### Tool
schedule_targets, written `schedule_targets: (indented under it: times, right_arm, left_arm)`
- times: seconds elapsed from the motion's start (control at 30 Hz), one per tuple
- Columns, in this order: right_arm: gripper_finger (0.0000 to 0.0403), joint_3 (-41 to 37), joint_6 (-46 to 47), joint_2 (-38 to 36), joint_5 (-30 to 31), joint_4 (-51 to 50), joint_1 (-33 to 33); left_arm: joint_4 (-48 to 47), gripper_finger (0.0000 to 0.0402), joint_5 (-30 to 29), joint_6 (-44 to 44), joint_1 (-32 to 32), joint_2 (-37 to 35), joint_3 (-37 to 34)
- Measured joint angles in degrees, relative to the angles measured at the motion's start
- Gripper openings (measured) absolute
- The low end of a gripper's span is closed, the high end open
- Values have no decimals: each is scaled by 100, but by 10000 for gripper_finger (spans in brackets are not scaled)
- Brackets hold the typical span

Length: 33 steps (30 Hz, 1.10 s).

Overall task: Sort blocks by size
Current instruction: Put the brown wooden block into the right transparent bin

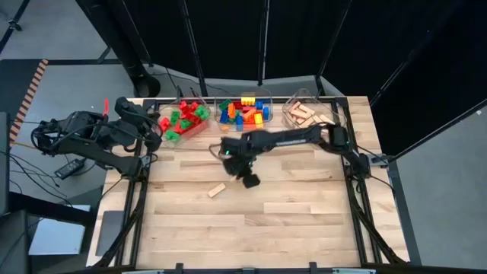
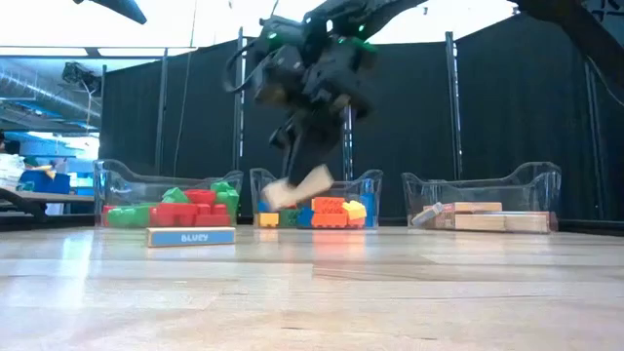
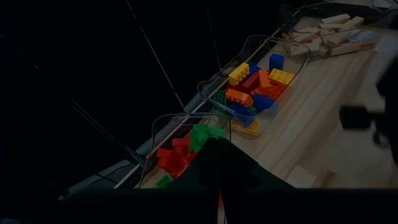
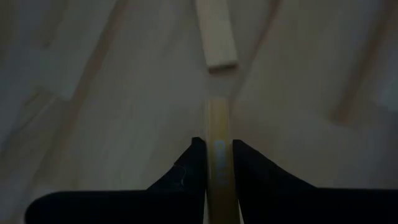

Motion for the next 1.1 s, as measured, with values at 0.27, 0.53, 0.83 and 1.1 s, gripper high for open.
schedule_targets:
  times: [0.27, 0.53, 0.83, 1.1]
  right_arm:
    - [67, 5, -79, -868, 322, -875, -1038]
    - [67, -2042, 668, -3143, 1132, 471, -2338]
    - [67, -5053, 2181, -5198, 3543, 2322, -3272]
    - [114, -5552, 3075, -5201, 3890, 1935, -3663]
  left_arm:
    - [-2, 4, 0, -6, 1, 0, 0]
    - [0, 4, -2, -21, -1, 0, 0]
    - [3, 4, -411, -1, -1, 0, 0]
    - [22, 4, -452, 3, 0, 0, 0]
